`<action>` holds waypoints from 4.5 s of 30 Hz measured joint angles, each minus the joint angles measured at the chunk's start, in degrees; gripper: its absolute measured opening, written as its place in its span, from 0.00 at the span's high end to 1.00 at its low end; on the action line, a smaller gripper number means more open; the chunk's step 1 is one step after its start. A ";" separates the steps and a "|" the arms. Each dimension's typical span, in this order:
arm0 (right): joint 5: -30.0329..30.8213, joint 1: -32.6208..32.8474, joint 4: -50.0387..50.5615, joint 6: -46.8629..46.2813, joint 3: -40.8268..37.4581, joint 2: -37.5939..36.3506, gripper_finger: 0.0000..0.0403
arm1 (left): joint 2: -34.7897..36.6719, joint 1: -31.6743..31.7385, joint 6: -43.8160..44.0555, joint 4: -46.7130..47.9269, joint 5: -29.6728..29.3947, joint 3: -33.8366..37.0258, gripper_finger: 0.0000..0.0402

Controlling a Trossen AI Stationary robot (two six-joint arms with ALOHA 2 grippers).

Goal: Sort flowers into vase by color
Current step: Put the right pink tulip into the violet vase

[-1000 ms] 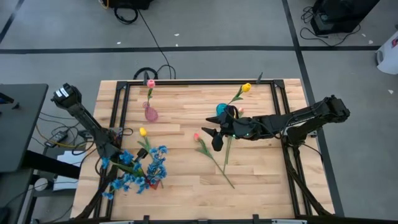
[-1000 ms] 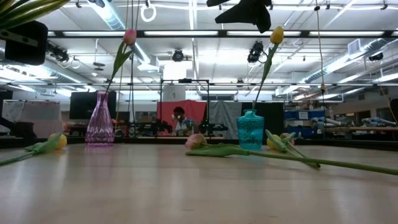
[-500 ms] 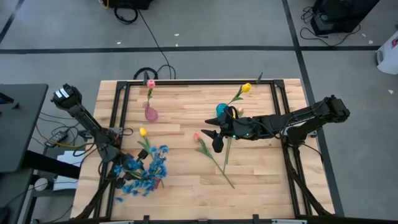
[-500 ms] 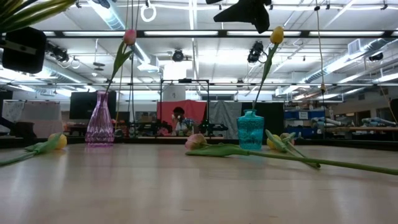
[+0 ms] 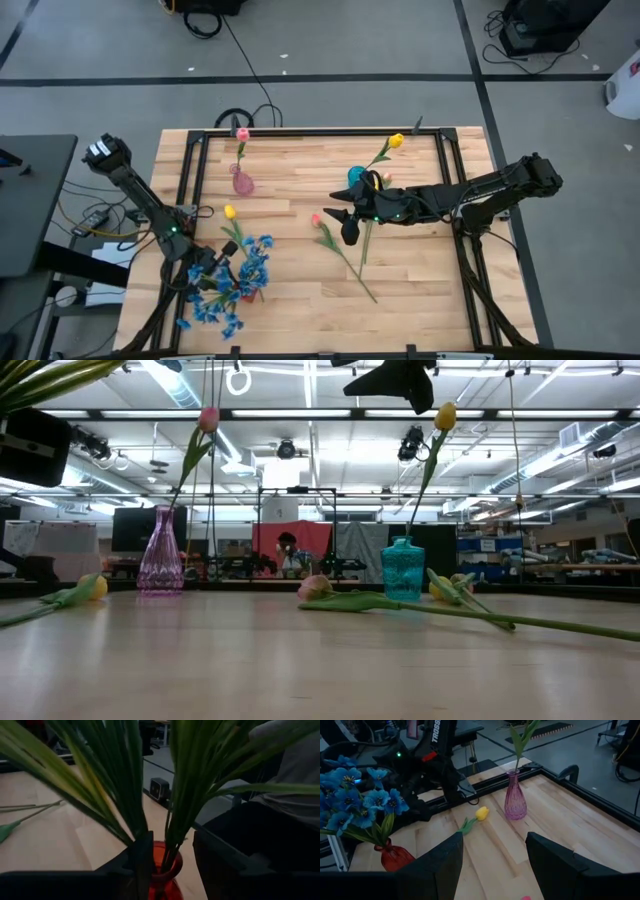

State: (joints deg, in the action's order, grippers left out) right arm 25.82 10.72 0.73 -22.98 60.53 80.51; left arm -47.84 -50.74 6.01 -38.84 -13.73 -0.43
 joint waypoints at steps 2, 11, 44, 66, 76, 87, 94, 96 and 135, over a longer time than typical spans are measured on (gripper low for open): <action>-0.24 0.00 0.00 0.00 0.00 0.00 0.43 | 1.64 0.00 0.29 2.39 -0.77 0.00 0.63; -0.43 -0.02 0.00 -0.50 0.00 0.00 0.43 | 11.31 0.00 1.62 11.89 -2.84 0.00 0.63; -5.57 1.91 26.42 -24.77 -0.89 0.00 0.43 | 24.25 1.12 25.65 48.90 -45.40 -6.15 0.63; -4.46 0.04 36.53 -52.08 -10.82 14.58 0.45 | 24.27 16.02 13.96 46.86 -57.10 -6.21 0.63; -4.45 -1.29 36.49 -51.87 -10.78 16.78 0.76 | 24.25 16.25 12.21 45.91 -54.89 -6.21 0.63; -14.68 0.92 46.19 -56.14 -10.80 12.63 0.92 | 24.34 16.24 12.23 45.92 -48.24 -6.21 0.63; -21.54 6.51 51.82 -58.13 -10.80 4.00 0.98 | 24.33 16.22 12.04 45.83 -47.17 -6.21 0.63; -22.28 8.53 49.63 -56.33 -10.81 1.34 0.97 | 24.31 16.22 10.76 45.26 -45.83 -6.21 0.63; -12.45 -7.31 -31.01 21.17 16.77 24.65 0.94 | 14.21 34.82 -8.25 32.92 -16.53 -27.04 0.63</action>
State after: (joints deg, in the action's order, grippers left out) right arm 13.37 3.41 -30.28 -1.81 77.31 105.16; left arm -33.63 -15.92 -2.24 -5.92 -30.26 -27.46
